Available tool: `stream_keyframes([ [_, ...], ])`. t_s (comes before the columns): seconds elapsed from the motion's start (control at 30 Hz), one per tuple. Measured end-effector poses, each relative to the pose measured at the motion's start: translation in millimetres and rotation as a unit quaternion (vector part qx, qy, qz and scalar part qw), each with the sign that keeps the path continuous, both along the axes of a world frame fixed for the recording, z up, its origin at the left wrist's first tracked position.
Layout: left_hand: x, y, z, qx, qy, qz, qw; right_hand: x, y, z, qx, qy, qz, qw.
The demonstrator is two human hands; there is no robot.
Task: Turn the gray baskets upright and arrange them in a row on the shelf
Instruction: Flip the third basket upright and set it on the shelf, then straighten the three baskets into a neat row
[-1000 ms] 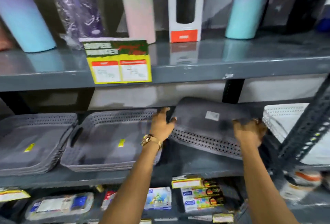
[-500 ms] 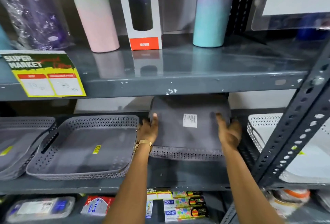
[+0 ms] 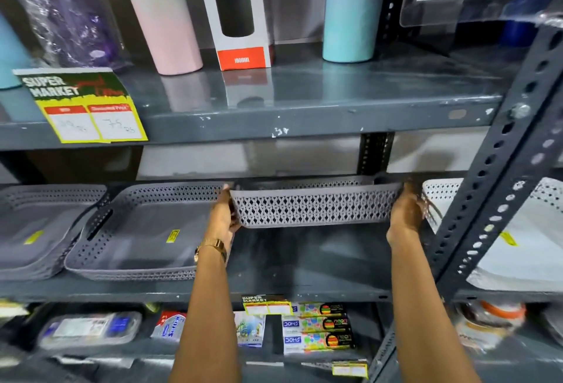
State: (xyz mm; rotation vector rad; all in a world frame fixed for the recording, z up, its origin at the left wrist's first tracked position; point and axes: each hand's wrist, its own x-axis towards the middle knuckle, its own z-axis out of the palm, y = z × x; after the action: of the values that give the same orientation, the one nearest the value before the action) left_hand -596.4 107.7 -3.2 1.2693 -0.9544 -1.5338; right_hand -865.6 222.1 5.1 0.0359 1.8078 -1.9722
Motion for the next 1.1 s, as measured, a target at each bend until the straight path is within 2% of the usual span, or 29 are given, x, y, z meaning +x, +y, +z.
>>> stream_keyframes([
  [0.2, 5.8, 16.8, -4.0, 0.010, -0.086, 0.000, 0.996, 3.2, 8.7, -19.5, 0.065, -0.037, 0.021, 0.997],
  [0.33, 15.8, 26.3, -13.6, -0.080, -0.245, -0.062, 0.964, 21.7, 20.8, -40.4, 0.087, 0.040, 0.082, 0.992],
  [0.43, 20.3, 34.1, -15.3, -0.133, -0.348, -0.055, 0.926, 38.9, 29.3, -50.0, 0.142, 0.107, 0.088, 0.980],
  [0.53, 33.9, 43.3, -8.0, -0.191, -0.439, -0.019, 0.878, 60.7, 23.9, -48.9, 0.276, 0.278, 0.100, 0.915],
  [0.63, 62.6, 44.5, 2.0, -0.235, -0.467, 0.009, 0.852, 101.2, 9.2, -33.3, 0.275, 0.367, 0.165, 0.873],
  [0.73, 106.0, 31.6, -0.2, -0.246, -0.463, 0.026, 0.851, 155.2, -12.8, -26.1, 0.194, 0.365, 0.304, 0.858],
  [0.83, 163.1, 16.7, -2.3, -0.248, -0.473, 0.061, 0.843, 211.0, -38.2, -29.5, 0.226, 0.364, 0.411, 0.805],
  [0.9, 206.0, 0.7, -2.5, -0.224, -0.508, 0.069, 0.829, 239.6, -53.4, -30.0, 0.275, 0.355, 0.439, 0.778],
  [1.0, 264.5, -32.2, -1.9, -0.150, -0.550, 0.049, 0.820, 270.8, -76.6, -34.2, 0.311, 0.317, 0.453, 0.773],
  [1.1, 303.5, -61.7, -1.8, -0.105, -0.583, 0.031, 0.805, 289.5, -90.5, -42.2, 0.360, 0.335, 0.426, 0.759],
])
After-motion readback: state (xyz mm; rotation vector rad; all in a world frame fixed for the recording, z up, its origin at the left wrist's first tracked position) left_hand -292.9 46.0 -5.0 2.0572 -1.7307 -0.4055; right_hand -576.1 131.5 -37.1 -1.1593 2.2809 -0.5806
